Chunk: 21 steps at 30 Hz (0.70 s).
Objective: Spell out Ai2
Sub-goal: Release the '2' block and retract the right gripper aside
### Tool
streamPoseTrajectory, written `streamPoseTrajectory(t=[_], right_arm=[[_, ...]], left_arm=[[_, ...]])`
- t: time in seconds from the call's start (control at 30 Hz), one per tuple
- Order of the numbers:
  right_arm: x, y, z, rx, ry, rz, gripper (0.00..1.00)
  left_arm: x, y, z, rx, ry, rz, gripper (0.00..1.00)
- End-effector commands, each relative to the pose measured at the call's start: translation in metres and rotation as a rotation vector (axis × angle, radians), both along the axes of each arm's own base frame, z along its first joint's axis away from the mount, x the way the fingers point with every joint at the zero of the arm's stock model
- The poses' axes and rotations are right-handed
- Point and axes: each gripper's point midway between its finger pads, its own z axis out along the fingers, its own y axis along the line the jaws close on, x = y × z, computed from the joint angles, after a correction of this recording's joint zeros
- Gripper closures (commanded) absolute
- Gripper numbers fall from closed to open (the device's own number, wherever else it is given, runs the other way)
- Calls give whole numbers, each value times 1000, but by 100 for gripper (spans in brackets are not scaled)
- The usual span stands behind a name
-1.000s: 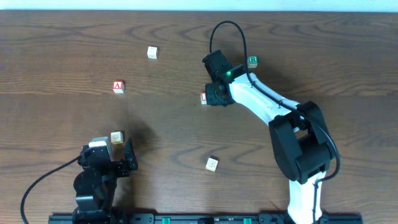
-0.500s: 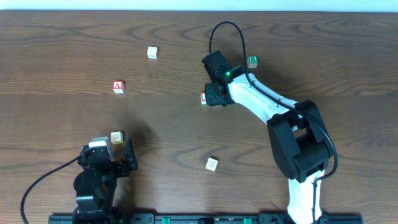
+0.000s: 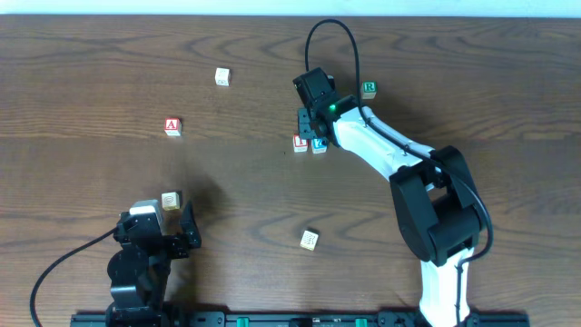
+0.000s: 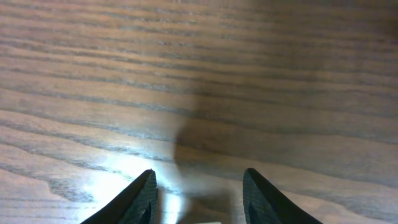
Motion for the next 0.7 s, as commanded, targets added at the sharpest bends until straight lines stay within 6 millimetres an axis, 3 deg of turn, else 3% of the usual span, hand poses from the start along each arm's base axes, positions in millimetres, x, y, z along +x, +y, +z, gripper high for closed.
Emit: streamPoseTrajectory(t=[0.0,0.03,0.1,0.23,0.4,0.5,0.67], right_arm=[[32,-9,40,5,-101,-36,61],[38,-10,54,6,-121,-31,70],[43,-14,85,5,-145,-21,78],[26,-24,149,-6,-135,-13,99],[-27,-24,209,1,-138,71,99],[-69,-26,233,-18,-126,119,99],[-145,-35,237,3,-135,188,99]], left_arm=[[0,0,-8,19,14,-7,5],[0,0,-8,19,14,-7,5],[0,0,-8,19,14,-7,5],[0,0,-8,19,14,-7,4],[0,0,-8,19,14,-7,5],[0,0,-8,19,14,-7,5],[0,0,-8,19,14,-7,5]])
